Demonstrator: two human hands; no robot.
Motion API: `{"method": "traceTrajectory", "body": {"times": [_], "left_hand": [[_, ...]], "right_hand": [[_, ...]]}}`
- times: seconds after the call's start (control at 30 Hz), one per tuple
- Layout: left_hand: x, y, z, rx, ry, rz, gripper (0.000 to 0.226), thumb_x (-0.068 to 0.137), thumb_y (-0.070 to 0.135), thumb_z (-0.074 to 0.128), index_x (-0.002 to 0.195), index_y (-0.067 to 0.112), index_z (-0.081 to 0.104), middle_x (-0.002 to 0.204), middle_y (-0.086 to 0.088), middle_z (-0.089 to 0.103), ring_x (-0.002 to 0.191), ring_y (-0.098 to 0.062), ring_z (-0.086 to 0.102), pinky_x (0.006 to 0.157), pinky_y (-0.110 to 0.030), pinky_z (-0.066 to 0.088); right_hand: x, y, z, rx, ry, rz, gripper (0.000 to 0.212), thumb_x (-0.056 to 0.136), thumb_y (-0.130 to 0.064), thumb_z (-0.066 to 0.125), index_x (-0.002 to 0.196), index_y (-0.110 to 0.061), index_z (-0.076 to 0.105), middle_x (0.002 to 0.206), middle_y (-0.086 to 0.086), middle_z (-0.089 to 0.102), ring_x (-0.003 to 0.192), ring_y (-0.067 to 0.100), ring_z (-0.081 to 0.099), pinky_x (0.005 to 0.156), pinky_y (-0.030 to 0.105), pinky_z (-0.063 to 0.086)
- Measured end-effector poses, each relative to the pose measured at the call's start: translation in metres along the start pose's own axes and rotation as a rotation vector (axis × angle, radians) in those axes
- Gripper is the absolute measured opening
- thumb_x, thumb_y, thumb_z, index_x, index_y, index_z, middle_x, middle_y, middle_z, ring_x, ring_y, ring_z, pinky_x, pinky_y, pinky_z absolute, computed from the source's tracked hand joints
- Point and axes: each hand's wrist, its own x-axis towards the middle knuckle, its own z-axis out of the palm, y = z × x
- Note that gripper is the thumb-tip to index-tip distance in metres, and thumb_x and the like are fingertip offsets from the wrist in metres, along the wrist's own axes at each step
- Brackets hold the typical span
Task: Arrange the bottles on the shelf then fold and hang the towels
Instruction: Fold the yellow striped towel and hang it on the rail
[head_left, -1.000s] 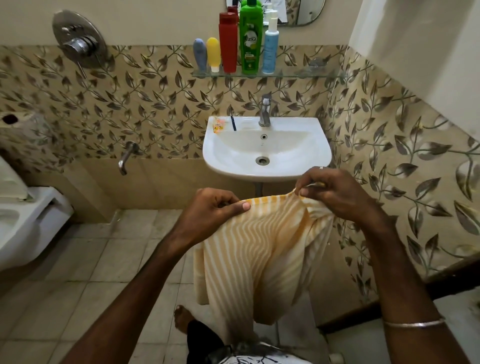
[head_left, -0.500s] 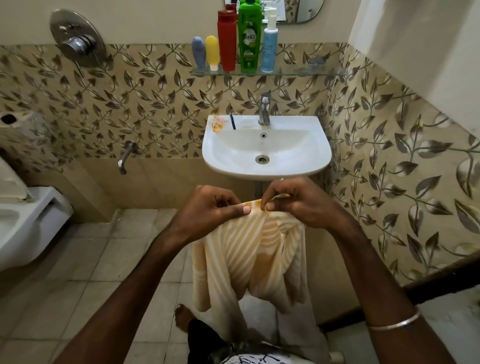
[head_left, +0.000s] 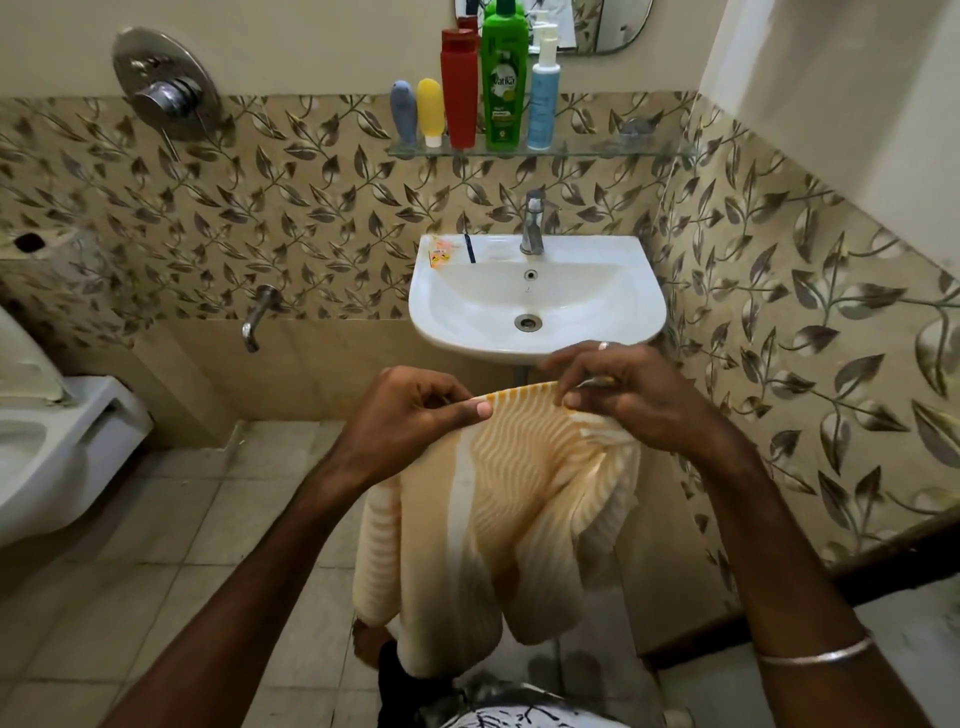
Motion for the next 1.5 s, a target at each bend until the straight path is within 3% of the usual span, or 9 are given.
{"method": "traceTrajectory", "body": {"times": [0.1,0.2,0.37,0.6,0.73,0.93,1.13,1.4,1.5], "left_hand": [[0.005,0.004,0.006,0.009,-0.039,0.047,0.012,0.082,0.03,0.079,0.08,0.018,0.08,0.068,0.002,0.074,0.058,-0.016,0.065,0.053,-0.032,0.048],[0.005,0.005,0.005,-0.006,-0.049,0.057,0.019,0.079,0.035,0.079,0.074,0.017,0.077,0.064,-0.007,0.07,0.054,-0.02,0.057,0.05,-0.036,0.044],[-0.004,0.001,-0.001,-0.021,-0.062,-0.008,0.014,0.081,0.025,0.082,0.07,0.019,0.075,0.059,0.001,0.067,0.054,-0.006,0.054,0.05,-0.024,0.04],[-0.018,-0.016,-0.015,-0.022,-0.005,-0.079,0.028,0.073,0.054,0.073,0.068,0.027,0.075,0.055,0.011,0.062,0.052,-0.003,0.05,0.049,-0.022,0.035],[-0.013,-0.011,-0.016,-0.001,-0.004,-0.038,0.016,0.081,0.038,0.077,0.07,0.026,0.075,0.06,0.004,0.068,0.054,-0.007,0.057,0.051,-0.025,0.041],[-0.002,0.003,-0.002,0.011,-0.068,0.061,0.015,0.08,0.03,0.081,0.072,0.019,0.077,0.06,-0.007,0.066,0.054,-0.009,0.052,0.049,-0.028,0.038],[-0.004,0.005,-0.004,-0.017,-0.103,0.019,0.006,0.078,0.018,0.083,0.081,0.014,0.08,0.071,0.008,0.075,0.062,-0.001,0.065,0.058,-0.019,0.049],[-0.016,-0.008,-0.019,0.009,-0.054,-0.073,0.023,0.077,0.044,0.081,0.08,0.021,0.08,0.073,0.005,0.076,0.065,-0.009,0.07,0.059,-0.03,0.053],[-0.015,-0.009,-0.022,0.047,-0.042,-0.077,0.016,0.08,0.037,0.077,0.081,0.022,0.08,0.075,0.008,0.076,0.068,-0.01,0.071,0.061,-0.03,0.056]], "right_hand": [[0.007,-0.009,0.023,0.03,-0.157,-0.054,0.014,0.086,-0.002,0.072,0.091,-0.015,0.076,0.135,-0.006,0.065,0.129,0.006,0.056,0.106,0.034,0.048],[0.012,-0.012,0.038,0.061,-0.187,-0.061,0.011,0.087,-0.004,0.072,0.091,-0.014,0.075,0.114,-0.003,0.074,0.111,0.01,0.067,0.095,0.034,0.052],[0.014,-0.009,0.032,0.028,-0.118,-0.024,0.009,0.087,-0.006,0.072,0.089,-0.014,0.076,0.091,-0.004,0.075,0.092,0.01,0.07,0.085,0.029,0.053],[0.007,0.017,-0.008,-0.045,0.107,0.081,0.014,0.086,0.0,0.073,0.088,-0.014,0.077,0.088,-0.004,0.076,0.087,0.004,0.068,0.083,0.023,0.05],[0.003,0.019,-0.003,-0.027,0.075,0.094,0.017,0.087,0.002,0.071,0.088,-0.015,0.075,0.094,0.0,0.074,0.093,0.004,0.067,0.083,0.022,0.049],[0.008,-0.003,0.031,0.093,-0.145,-0.07,0.009,0.085,-0.002,0.073,0.092,-0.008,0.077,0.13,0.0,0.067,0.128,0.009,0.058,0.103,0.031,0.049],[0.016,-0.007,0.041,0.145,-0.204,-0.029,0.007,0.088,-0.002,0.07,0.093,-0.005,0.074,0.091,0.002,0.075,0.089,0.01,0.068,0.083,0.027,0.052],[0.009,0.017,0.003,0.088,-0.02,0.04,0.015,0.088,0.003,0.069,0.09,-0.011,0.075,0.088,-0.001,0.075,0.089,0.008,0.069,0.084,0.025,0.053],[0.007,0.028,-0.004,0.055,0.025,0.072,0.02,0.088,0.003,0.069,0.089,-0.016,0.076,0.089,-0.001,0.076,0.091,0.011,0.07,0.087,0.03,0.053]]}}
